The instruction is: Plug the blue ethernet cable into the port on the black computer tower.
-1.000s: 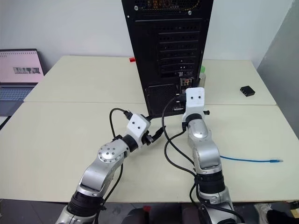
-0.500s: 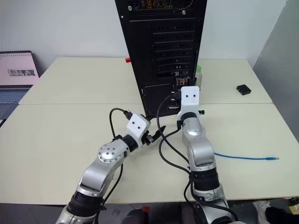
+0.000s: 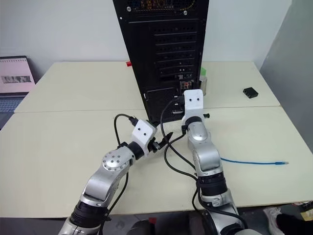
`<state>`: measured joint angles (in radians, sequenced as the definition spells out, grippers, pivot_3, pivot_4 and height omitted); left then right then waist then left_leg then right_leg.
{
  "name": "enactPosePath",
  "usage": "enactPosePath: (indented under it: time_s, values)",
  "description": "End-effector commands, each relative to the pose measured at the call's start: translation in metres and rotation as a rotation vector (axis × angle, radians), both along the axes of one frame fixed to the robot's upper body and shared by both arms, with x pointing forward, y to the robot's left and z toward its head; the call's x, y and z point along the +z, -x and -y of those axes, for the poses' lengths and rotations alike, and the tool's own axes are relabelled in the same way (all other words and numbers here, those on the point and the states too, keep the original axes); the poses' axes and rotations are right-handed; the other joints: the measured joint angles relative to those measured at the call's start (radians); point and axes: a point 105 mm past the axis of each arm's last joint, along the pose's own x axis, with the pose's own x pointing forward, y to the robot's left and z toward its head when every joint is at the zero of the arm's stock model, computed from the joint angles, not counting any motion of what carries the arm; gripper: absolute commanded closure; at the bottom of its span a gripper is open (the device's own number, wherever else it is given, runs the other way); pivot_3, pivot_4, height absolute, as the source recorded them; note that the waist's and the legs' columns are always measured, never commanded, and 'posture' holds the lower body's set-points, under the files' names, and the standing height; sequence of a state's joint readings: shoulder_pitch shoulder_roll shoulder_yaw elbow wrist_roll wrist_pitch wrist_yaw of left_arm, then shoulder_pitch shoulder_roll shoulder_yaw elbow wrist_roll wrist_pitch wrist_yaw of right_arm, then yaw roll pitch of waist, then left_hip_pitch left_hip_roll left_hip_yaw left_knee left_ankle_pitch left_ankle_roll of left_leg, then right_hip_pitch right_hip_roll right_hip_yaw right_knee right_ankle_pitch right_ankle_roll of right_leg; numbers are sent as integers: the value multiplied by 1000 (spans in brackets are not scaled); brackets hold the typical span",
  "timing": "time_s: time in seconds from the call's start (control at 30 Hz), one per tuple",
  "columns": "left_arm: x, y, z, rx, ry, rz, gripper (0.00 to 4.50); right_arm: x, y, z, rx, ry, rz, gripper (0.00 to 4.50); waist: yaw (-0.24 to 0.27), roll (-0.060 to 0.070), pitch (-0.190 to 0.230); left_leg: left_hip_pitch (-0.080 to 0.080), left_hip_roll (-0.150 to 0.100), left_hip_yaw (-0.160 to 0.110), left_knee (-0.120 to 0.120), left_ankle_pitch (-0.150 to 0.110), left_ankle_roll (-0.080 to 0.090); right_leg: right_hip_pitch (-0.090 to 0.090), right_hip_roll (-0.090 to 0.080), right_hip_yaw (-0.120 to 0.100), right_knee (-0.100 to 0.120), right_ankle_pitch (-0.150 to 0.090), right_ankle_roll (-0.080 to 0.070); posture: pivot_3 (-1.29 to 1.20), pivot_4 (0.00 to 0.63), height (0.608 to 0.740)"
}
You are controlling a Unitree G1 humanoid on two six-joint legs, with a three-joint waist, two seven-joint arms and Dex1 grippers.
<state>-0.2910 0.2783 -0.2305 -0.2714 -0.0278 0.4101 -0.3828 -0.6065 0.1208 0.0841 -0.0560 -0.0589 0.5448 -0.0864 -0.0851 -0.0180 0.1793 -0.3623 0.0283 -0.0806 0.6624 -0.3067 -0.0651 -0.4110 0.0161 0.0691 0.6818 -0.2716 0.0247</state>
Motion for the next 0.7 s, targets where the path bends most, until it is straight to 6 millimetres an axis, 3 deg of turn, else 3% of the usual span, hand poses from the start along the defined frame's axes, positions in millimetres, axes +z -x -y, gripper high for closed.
enactPosePath:
  time_s: [0.03, 0.27, 0.47, 0.53, 0.7]
  values:
    - [11, 1, -1, 6, 13, 44, 1253, 12, 6, -4, 35, -8, 51, 3811, 0, 0, 0, 0, 0, 0, 0, 0, 0, 0, 0, 0, 0, 0, 0, 0, 150, 740]
    - [16, -8, -13, 44, 14, 47, 1253, 11, 17, 14, 26, 8, 47, 2330, 13, 0, 0, -4, -2, -1, -2, 0, 0, -2, -2, -1, -2, 0, 0, 0, 150, 740]
    - [26, -17, -30, 45, 14, 2, 1253, 28, 38, 32, 59, 37, 84, 940, 27, 0, 0, -5, -1, -1, -1, 0, 0, -3, -1, -2, -1, 0, 0, 0, 150, 740]
    - [32, -18, -34, 6, -6, -7, 1253, 33, 48, 35, 150, 99, 92, 440, 29, 0, 0, -4, -1, -2, -1, 0, 0, -3, -1, -3, -1, 0, 0, 0, 150, 740]
    - [45, -19, -42, -84, -73, -32, 1253, 34, 71, 49, 376, 290, 92, 283, 31, 0, 1, -4, -2, -2, -1, 0, 0, -2, -1, -4, -2, 0, 1, 0, 150, 740]
